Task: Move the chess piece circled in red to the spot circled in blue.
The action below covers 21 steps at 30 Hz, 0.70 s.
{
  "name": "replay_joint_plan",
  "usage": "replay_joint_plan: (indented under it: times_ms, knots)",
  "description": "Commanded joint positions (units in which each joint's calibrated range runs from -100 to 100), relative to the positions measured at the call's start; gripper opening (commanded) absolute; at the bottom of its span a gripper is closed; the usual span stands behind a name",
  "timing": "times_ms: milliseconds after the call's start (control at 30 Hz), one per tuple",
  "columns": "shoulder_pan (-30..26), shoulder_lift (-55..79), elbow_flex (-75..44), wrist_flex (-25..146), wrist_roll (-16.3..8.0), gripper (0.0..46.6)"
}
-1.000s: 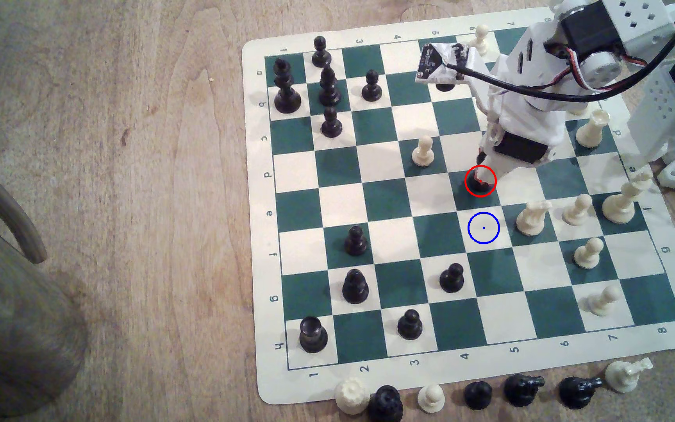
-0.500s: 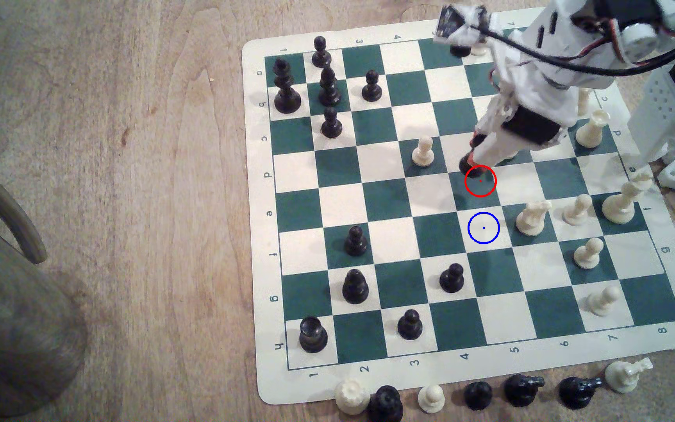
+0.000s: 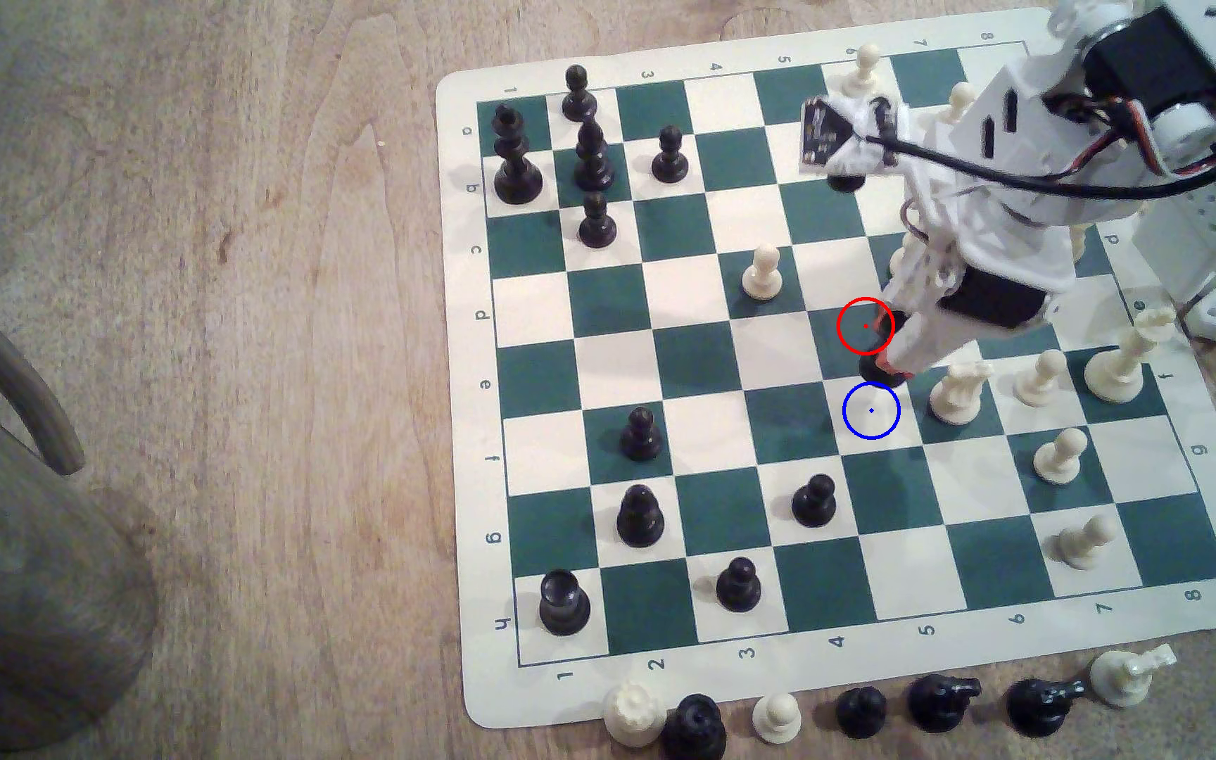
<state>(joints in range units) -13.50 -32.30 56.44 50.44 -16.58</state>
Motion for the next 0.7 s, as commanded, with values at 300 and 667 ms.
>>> replay_joint_plan:
  times_ms: [300, 667]
  knots:
    - [-2.27, 4.54, -6.03, -3.76, 0.15, 0.3]
    - [-2.42, 10.23, -9.93, -3.18, 0.63, 0.3]
